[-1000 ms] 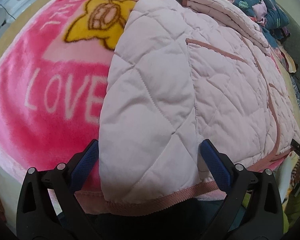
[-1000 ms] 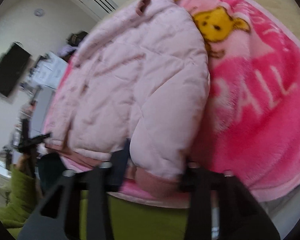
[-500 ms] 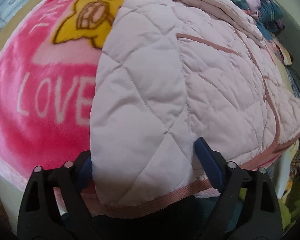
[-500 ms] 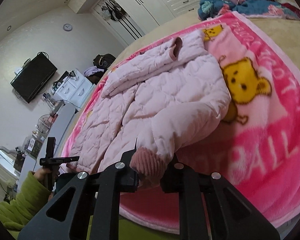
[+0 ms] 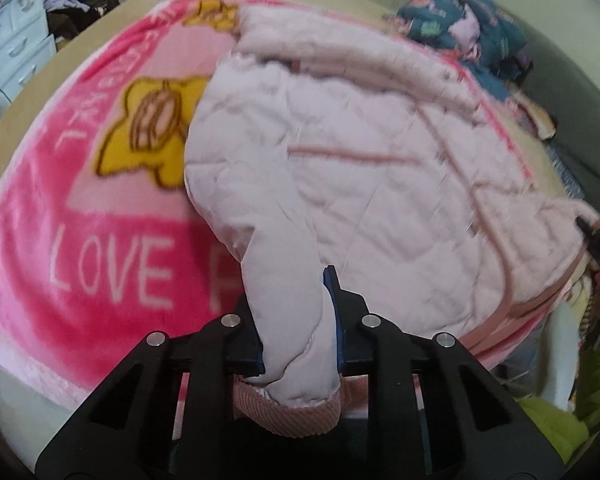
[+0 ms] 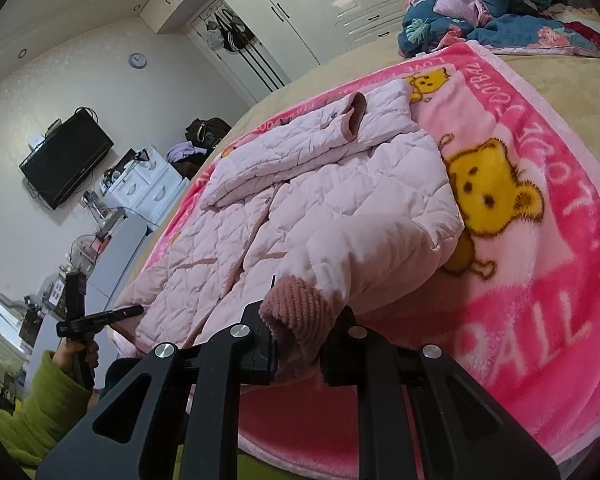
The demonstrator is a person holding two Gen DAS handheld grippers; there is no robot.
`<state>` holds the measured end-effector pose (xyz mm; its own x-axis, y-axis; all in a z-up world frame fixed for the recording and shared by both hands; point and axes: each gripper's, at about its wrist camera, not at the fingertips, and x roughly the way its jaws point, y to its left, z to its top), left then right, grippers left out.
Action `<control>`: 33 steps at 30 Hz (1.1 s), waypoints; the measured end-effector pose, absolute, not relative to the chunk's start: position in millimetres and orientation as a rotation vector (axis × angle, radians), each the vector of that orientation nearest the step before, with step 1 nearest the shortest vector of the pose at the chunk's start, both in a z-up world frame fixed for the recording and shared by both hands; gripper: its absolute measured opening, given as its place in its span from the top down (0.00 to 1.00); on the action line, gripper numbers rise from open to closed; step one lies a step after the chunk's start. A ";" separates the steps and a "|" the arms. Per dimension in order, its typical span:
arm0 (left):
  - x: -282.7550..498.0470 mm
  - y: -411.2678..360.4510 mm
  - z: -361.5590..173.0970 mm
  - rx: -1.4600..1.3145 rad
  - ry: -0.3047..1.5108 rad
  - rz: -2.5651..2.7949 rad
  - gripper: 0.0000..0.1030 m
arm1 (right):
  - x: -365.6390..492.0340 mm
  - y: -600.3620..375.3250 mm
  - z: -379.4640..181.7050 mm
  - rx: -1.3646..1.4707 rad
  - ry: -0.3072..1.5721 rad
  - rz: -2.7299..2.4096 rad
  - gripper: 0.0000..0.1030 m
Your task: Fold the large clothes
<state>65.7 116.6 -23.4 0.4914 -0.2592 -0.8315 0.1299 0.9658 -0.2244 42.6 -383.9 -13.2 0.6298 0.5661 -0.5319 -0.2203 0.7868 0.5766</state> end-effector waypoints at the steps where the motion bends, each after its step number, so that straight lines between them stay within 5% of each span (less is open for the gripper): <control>1: 66.1 117.1 -17.0 -0.149 1.010 -0.242 0.86 | 42.4 -383.5 -12.5 0.492 0.762 0.471 0.86; 33: 103.7 107.8 61.7 -0.214 0.735 -0.215 0.86 | 84.5 -404.1 17.2 0.584 0.620 0.414 0.86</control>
<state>103.7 107.8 61.7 0.7222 -0.2677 -0.6378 0.1184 0.9563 -0.2674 84.5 -404.1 17.2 0.7422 0.5231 -0.4189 -0.1873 0.7621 0.6198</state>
